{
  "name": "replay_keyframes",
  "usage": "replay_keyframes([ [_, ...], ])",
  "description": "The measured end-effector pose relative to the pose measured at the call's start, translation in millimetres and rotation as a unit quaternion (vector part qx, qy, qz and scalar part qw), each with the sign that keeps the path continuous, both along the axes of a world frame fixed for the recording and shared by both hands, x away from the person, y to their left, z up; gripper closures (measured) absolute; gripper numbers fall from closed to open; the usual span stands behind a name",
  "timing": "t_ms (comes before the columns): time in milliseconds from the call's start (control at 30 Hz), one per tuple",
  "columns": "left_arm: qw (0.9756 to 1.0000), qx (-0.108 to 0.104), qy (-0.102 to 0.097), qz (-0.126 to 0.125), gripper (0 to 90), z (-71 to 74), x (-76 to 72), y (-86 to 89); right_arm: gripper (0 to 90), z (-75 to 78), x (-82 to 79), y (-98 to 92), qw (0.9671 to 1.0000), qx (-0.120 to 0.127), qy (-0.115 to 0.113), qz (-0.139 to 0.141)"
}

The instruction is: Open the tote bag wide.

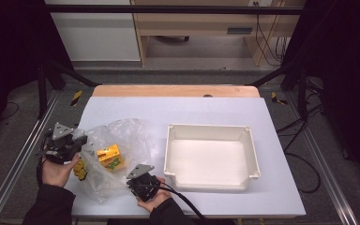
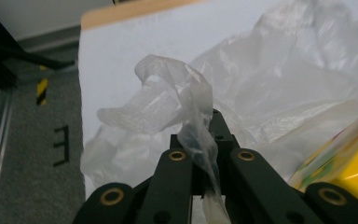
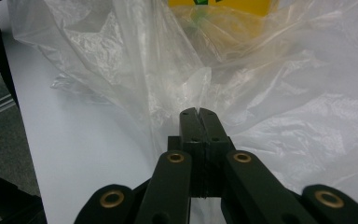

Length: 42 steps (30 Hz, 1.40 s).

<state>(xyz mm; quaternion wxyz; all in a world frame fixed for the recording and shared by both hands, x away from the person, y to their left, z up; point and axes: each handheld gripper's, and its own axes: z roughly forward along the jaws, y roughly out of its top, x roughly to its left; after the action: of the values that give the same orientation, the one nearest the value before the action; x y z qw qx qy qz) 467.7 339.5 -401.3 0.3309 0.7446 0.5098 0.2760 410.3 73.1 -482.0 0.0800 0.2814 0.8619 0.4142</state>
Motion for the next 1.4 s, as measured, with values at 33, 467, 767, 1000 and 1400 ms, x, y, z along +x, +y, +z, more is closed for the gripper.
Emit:
replay_keyframes([
  [33,0.9999,-0.002,0.011,-0.002,89.3,-7.9,0.7,3.1,90.0,-0.3,-0.3,-0.4,1.0000,-0.003,0.001,-0.001],
  [467,0.9966,-0.002,0.078,-0.029,89.4,-56.1,-6.6,6.9,90.0,-3.4,-6.4,-13.7,0.9996,-0.005,0.006,-0.025],
  [767,0.9963,-0.013,0.078,-0.034,89.0,-59.0,-12.1,6.7,85.4,-3.9,-9.6,-21.3,0.9993,0.006,-0.005,-0.036],
  [1000,0.9966,-0.026,0.069,-0.037,89.1,-55.4,-15.1,7.3,61.6,15.9,-9.4,-21.3,0.9939,0.087,-0.058,-0.036],
  [1400,0.9971,-0.032,0.055,-0.040,89.2,-49.8,-19.1,5.6,89.1,4.2,-9.3,11.7,0.9969,0.077,-0.002,0.017],
])
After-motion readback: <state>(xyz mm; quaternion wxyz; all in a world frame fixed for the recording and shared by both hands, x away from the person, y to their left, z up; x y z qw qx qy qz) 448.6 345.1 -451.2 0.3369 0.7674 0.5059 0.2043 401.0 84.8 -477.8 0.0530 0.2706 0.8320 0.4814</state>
